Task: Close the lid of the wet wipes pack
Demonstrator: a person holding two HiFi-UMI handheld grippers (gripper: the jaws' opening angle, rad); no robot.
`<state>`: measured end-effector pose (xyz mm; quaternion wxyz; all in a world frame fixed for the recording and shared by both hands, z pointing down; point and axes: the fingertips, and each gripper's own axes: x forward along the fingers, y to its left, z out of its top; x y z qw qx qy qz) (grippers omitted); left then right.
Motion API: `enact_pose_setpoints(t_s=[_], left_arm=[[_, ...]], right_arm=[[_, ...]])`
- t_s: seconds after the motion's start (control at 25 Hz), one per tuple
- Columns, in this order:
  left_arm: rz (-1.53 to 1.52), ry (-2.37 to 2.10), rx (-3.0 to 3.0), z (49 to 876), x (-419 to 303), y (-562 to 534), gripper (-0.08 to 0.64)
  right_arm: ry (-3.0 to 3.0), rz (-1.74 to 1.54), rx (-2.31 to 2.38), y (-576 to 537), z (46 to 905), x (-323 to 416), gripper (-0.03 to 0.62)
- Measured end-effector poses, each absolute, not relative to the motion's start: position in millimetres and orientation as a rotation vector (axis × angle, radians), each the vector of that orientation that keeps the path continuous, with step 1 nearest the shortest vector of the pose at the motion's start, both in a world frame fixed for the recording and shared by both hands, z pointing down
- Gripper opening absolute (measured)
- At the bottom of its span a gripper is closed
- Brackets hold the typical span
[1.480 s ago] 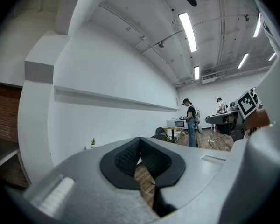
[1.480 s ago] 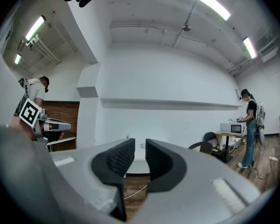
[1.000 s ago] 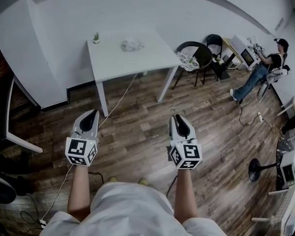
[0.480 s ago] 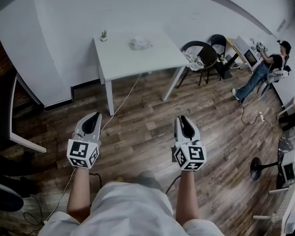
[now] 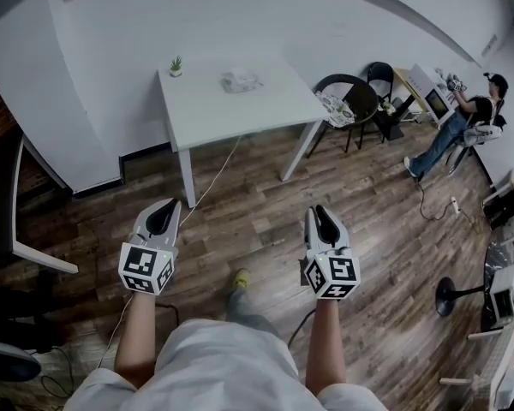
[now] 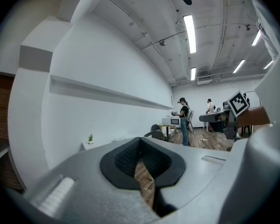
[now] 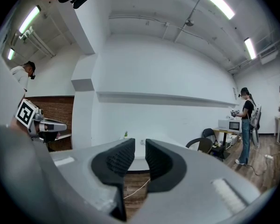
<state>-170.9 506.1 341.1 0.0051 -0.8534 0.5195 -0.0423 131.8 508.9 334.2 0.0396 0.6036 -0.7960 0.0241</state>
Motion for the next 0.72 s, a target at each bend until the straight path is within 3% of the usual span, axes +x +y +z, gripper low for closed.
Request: enact_pose_setpoints(t_s=[0.72], left_arm=[[-0.199, 1.692, -2.679, 367.6, -106.3, 307.7, 0.006]], right_arm=[[-2.470, 0.186, 1.799, 305.5, 372.2, 193.3, 0.075]])
